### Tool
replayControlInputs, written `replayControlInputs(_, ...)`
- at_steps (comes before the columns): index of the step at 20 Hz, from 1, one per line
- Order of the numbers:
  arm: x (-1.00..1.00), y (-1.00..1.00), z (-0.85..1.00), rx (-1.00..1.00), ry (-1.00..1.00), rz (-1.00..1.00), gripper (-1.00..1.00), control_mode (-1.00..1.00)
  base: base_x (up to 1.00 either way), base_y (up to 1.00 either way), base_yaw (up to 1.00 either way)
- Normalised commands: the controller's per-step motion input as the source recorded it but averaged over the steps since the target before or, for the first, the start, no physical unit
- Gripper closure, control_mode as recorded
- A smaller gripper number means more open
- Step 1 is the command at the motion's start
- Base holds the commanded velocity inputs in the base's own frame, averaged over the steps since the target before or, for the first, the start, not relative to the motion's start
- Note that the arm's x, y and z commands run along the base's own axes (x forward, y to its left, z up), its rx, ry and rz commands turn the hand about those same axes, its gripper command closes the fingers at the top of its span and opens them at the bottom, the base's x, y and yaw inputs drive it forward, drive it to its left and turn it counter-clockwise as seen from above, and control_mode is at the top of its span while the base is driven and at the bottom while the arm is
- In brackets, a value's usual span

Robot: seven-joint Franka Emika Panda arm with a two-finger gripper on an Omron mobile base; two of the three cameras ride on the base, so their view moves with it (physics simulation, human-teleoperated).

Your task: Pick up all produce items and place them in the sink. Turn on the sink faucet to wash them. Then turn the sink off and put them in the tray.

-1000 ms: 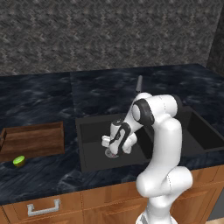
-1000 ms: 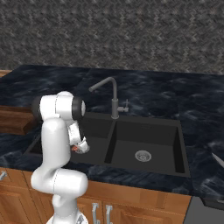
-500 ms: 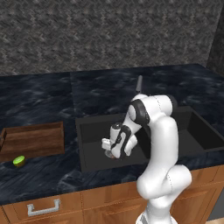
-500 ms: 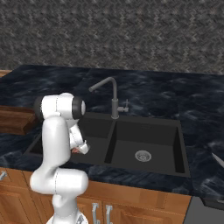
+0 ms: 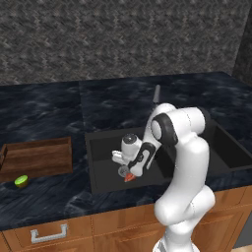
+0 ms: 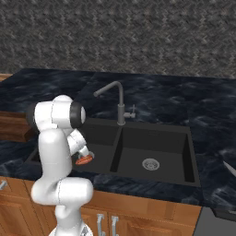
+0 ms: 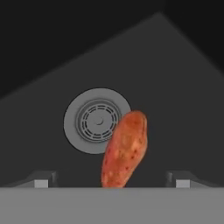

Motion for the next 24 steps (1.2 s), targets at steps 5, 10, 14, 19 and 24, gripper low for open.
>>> replayControlInputs(5, -0.21, 0.29, 0.98, 0.0, -0.01, 0.0, -1.0, -1.0, 0.0, 0.0, 0.0)
replayControlInputs(10, -0.24, 0.19, 1.0, 0.0, 0.0, 0.0, -1.0, -1.0, 0.0, 0.0, 0.0)
replayControlInputs(14, -0.01, 0.15, 1.0, -0.03, 0.0, 0.0, -1.0, -1.0, 0.0, 0.0, 0.0)
replayControlInputs(19, 0.0, 0.16, 1.0, -0.03, 0.0, 0.0, -1.0, -1.0, 0.0, 0.0, 0.0)
replayControlInputs(24, 0.0, 0.36, 1.0, -0.02, 0.02, 0.0, -1.0, -1.0, 0.0, 0.0, 0.0)
